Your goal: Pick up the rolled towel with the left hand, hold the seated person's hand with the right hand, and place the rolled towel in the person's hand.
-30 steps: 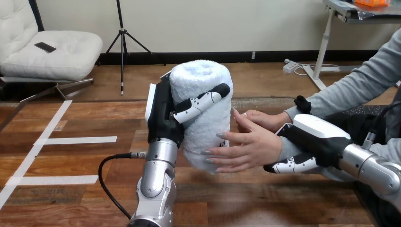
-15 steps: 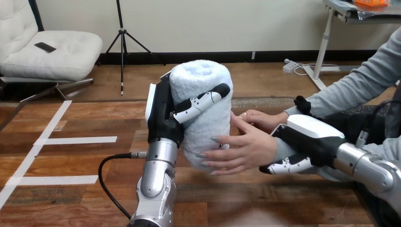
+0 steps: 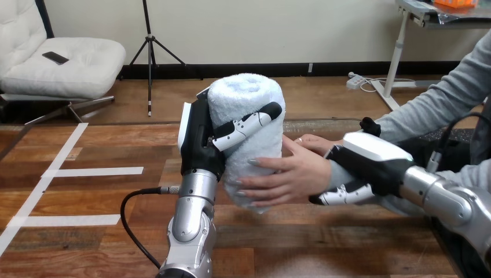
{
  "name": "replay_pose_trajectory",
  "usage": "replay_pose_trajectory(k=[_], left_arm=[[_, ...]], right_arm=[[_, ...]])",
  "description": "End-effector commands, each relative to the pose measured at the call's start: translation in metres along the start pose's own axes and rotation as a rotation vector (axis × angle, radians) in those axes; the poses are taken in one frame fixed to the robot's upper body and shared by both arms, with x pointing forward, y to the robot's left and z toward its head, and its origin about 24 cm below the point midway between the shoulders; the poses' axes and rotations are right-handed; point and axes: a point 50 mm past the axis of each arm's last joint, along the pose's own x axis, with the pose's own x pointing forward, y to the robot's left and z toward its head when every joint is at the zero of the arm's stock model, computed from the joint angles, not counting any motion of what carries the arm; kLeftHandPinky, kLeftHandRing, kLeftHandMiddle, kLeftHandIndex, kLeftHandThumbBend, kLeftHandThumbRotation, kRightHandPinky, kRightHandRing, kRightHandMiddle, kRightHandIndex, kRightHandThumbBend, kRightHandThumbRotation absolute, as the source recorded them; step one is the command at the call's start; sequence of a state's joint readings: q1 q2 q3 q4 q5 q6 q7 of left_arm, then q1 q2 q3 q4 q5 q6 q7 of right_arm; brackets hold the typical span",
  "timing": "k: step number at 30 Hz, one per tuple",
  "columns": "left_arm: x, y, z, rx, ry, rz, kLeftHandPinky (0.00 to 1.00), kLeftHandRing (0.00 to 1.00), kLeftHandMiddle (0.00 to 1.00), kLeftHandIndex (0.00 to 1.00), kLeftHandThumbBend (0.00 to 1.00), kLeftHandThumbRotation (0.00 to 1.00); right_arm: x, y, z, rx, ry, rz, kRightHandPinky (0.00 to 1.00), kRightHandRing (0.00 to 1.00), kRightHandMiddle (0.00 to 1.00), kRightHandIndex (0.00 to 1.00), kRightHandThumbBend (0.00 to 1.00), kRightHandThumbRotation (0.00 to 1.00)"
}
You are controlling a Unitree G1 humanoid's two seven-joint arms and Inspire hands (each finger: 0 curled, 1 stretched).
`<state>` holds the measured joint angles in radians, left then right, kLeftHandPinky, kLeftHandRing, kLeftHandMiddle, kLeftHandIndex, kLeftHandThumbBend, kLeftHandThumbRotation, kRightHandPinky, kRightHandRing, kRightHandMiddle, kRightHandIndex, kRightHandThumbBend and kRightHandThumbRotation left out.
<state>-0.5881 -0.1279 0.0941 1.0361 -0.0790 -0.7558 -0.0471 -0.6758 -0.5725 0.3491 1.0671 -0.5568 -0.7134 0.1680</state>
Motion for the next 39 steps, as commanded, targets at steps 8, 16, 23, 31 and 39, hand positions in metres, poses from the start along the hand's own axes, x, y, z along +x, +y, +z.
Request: replay_pose_trajectory(k=[8,16,23,31,39], left_arm=[[0.022,-0.015,0.023,-0.021,-0.095,-0.036,0.29,0.32,0.38,0.4,0.64,0.0],[0.023,-0.016,0.023,-0.021,-0.1,-0.032,0.29,0.32,0.38,0.41,0.64,0.0],[0.023,-0.017,0.024,-0.021,-0.101,-0.023,0.29,0.32,0.38,0.41,0.63,0.0],[0.024,-0.018,0.023,-0.038,-0.098,-0.012,0.29,0.32,0.38,0.41,0.64,0.0],[0.024,-0.02,0.024,-0.059,-0.101,0.002,0.29,0.32,0.38,0.41,0.64,0.0]], right_arm=[[0.022,-0.027,0.028,-0.015,-0.103,-0.08,0.17,0.18,0.23,0.24,0.57,0.49],[0.026,-0.028,0.03,-0.013,-0.107,-0.076,0.19,0.19,0.23,0.24,0.58,0.49],[0.028,-0.029,0.032,-0.017,-0.109,-0.075,0.19,0.2,0.23,0.25,0.58,0.48],[0.03,-0.031,0.034,-0.03,-0.104,-0.069,0.21,0.21,0.25,0.27,0.58,0.49],[0.031,-0.033,0.035,-0.036,-0.105,-0.067,0.23,0.24,0.28,0.3,0.58,0.5]])
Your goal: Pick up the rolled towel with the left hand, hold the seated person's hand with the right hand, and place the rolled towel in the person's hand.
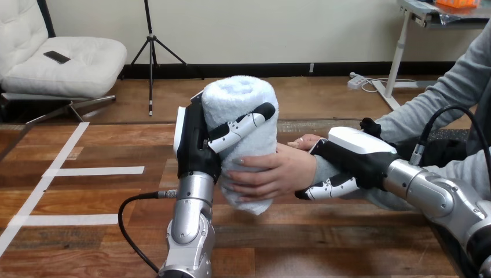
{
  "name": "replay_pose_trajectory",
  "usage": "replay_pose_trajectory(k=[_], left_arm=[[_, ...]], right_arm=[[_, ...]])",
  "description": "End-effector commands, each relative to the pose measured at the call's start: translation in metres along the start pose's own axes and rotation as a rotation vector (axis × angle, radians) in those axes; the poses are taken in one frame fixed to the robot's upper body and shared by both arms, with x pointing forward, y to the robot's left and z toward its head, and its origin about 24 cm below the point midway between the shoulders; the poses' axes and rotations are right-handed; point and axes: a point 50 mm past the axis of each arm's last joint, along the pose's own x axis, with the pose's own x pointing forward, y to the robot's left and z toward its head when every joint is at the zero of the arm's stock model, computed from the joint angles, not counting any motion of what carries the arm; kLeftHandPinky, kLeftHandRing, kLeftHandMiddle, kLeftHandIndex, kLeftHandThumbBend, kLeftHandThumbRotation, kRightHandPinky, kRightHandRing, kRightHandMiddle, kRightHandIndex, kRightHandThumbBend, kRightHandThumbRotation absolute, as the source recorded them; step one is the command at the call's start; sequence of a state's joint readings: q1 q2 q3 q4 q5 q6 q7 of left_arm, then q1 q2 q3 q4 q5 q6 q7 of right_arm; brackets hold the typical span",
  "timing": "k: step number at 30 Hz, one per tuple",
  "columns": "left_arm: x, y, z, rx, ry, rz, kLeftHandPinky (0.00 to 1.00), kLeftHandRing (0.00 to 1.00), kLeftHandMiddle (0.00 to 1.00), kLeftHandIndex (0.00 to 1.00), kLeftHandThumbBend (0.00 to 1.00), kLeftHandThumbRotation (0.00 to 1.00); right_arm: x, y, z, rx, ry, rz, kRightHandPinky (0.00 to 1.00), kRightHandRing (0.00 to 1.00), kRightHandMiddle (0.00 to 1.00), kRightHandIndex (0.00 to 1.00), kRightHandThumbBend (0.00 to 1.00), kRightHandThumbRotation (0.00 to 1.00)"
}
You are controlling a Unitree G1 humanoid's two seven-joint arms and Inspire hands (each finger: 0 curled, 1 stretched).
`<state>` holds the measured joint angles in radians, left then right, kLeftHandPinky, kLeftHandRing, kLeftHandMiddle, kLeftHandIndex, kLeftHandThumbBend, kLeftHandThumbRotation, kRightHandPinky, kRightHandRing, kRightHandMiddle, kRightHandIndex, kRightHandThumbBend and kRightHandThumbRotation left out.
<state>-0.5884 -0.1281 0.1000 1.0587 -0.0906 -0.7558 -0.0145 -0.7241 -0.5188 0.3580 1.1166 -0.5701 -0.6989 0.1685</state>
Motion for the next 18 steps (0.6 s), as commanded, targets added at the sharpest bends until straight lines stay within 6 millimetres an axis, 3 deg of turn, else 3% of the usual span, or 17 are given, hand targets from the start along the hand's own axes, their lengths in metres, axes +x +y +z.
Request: replay_pose_trajectory(k=[1,18], left_arm=[[0.0245,-0.025,0.028,-0.053,-0.122,-0.046,0.29,0.32,0.38,0.41,0.64,0.0],[0.025,-0.0313,0.0274,-0.086,-0.116,-0.045,0.29,0.32,0.38,0.41,0.64,0.0]], right_arm=[[0.017,-0.033,0.0254,-0.052,-0.091,-0.076,0.23,0.24,0.28,0.3,0.58,0.5],[0.0186,-0.0329,0.0267,-0.062,-0.091,-0.073,0.23,0.25,0.28,0.3,0.58,0.53]])
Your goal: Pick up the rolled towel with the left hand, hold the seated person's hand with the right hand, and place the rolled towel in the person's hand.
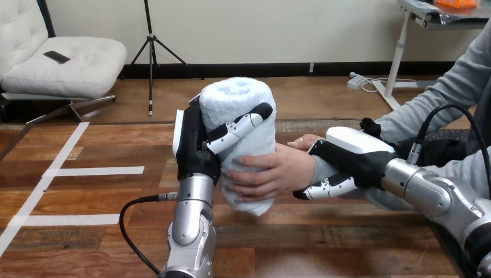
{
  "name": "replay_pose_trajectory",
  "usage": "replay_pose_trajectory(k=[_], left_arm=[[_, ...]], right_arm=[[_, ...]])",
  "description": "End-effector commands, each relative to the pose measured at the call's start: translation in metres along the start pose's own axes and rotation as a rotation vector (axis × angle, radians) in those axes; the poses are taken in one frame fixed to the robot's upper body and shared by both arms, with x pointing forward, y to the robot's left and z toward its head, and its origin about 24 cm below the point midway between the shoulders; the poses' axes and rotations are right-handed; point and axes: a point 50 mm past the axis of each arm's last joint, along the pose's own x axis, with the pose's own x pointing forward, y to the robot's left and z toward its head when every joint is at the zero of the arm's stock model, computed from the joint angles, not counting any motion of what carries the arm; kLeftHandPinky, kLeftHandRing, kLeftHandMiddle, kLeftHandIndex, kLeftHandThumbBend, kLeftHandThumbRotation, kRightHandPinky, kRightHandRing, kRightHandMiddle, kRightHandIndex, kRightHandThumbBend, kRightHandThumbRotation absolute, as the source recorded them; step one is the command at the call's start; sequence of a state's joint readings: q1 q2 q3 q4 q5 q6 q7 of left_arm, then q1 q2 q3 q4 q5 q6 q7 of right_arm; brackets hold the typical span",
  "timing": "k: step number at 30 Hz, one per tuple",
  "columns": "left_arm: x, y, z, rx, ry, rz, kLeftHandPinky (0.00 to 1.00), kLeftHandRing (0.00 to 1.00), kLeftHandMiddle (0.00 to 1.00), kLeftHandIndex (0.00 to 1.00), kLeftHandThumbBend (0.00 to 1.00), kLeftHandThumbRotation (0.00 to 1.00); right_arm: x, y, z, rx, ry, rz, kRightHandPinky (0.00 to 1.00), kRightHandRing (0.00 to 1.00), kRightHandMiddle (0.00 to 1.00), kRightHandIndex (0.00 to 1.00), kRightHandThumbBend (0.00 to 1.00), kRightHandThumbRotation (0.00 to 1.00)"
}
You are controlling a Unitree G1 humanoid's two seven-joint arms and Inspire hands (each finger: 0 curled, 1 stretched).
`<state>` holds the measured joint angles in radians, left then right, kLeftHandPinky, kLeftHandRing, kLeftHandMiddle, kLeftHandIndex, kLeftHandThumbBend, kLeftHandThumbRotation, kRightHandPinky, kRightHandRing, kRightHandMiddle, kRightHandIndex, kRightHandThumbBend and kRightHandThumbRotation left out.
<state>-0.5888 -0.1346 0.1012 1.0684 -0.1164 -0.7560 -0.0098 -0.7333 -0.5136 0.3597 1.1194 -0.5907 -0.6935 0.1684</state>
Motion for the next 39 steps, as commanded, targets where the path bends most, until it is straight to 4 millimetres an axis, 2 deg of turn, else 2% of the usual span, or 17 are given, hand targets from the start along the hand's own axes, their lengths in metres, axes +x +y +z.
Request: replay_pose_trajectory(k=[1,18,33,36,39], left_arm=[[0.0252,-0.0329,0.029,-0.062,-0.124,-0.069,0.29,0.32,0.38,0.41,0.64,0.0],[0.0256,-0.0345,0.0294,-0.061,-0.123,-0.074,0.29,0.33,0.39,0.41,0.65,0.0],[0.0248,-0.0326,0.0283,-0.062,-0.116,-0.085,0.29,0.33,0.39,0.41,0.66,0.0],[0.025,-0.0312,0.0267,-0.026,-0.1,-0.113,0.32,0.37,0.43,0.43,0.68,0.0],[0.0254,-0.0294,0.0248,0.015,-0.081,-0.147,0.36,0.44,0.51,0.51,0.74,0.11]], right_arm=[[0.0161,-0.0329,0.0247,-0.045,-0.09,-0.082,0.23,0.25,0.28,0.3,0.59,0.53],[0.0149,-0.0323,0.0229,-0.035,-0.087,-0.082,0.24,0.25,0.28,0.29,0.58,0.53],[0.0126,-0.0316,0.0218,-0.025,-0.099,-0.1,0.2,0.21,0.25,0.26,0.58,0.48],[0.0121,-0.0316,0.0216,-0.026,-0.1,-0.101,0.2,0.21,0.24,0.25,0.57,0.48],[0.0117,-0.0315,0.0211,-0.026,-0.1,-0.102,0.19,0.2,0.24,0.25,0.57,0.47]])
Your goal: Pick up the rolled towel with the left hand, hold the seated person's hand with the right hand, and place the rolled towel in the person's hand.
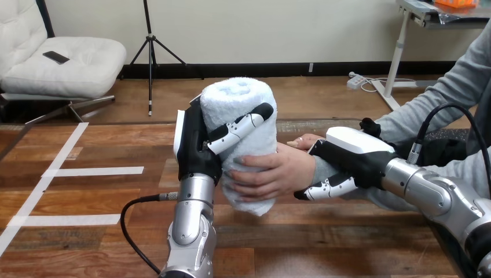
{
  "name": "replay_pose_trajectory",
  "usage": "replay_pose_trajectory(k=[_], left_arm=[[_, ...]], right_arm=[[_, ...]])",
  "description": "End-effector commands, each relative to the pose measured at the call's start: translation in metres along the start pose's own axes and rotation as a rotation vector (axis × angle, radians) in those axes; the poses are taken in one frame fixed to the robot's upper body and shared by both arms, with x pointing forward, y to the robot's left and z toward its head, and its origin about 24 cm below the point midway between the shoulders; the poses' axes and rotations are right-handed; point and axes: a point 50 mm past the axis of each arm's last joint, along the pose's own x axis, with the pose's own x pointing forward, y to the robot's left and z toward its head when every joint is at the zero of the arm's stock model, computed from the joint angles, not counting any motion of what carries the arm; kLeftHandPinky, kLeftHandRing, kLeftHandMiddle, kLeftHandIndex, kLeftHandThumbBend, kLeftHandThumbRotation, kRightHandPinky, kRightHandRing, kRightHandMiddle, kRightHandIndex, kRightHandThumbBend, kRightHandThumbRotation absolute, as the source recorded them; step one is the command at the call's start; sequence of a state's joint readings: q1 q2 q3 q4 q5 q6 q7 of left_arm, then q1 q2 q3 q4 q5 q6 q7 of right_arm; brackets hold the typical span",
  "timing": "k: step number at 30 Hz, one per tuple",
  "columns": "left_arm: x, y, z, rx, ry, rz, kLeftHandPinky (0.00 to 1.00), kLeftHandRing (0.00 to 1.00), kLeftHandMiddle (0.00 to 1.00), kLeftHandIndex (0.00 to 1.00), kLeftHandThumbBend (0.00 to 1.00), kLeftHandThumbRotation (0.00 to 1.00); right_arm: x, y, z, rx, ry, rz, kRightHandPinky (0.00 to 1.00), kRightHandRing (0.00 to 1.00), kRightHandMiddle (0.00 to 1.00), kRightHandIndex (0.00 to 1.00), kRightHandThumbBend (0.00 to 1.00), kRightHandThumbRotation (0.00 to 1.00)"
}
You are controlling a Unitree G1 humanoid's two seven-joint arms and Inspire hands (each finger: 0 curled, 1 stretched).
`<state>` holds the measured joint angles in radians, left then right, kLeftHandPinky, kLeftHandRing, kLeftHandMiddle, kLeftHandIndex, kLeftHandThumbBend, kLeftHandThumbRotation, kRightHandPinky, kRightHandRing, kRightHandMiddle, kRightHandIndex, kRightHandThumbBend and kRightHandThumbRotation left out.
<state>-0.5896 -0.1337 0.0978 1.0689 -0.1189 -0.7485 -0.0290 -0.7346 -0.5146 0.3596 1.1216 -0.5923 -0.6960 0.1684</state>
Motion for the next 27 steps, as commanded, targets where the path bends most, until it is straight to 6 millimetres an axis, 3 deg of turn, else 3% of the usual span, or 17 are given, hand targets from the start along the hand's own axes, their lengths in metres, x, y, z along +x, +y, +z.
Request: replay_pose_trajectory(k=[1,7,10,19,27], left_arm=[[0.026,-0.027,0.025,0.026,-0.084,-0.133,0.42,0.51,0.58,0.59,0.82,0.22],[0.026,-0.025,0.023,0.079,-0.055,-0.163,0.59,0.69,0.75,0.74,0.95,0.48],[0.026,-0.024,0.024,0.102,-0.055,-0.178,0.73,0.81,0.85,0.82,0.98,0.62],[0.025,-0.02,0.025,0.155,-0.061,-0.204,0.93,0.95,0.94,0.91,1.0,0.79],[0.024,-0.015,0.025,0.165,-0.065,-0.199,0.95,0.93,0.9,0.9,1.0,0.84]], right_arm=[[0.012,-0.031,0.021,-0.024,-0.099,-0.103,0.19,0.2,0.24,0.25,0.57,0.47],[0.011,-0.031,0.02,-0.017,-0.097,-0.106,0.19,0.19,0.23,0.25,0.57,0.48],[0.011,-0.031,0.02,-0.016,-0.093,-0.105,0.19,0.19,0.23,0.24,0.57,0.49],[0.01,-0.031,0.018,-0.024,-0.087,-0.104,0.18,0.19,0.23,0.24,0.58,0.55],[0.009,-0.03,0.017,-0.018,-0.089,-0.107,0.19,0.21,0.25,0.25,0.62,0.64]])
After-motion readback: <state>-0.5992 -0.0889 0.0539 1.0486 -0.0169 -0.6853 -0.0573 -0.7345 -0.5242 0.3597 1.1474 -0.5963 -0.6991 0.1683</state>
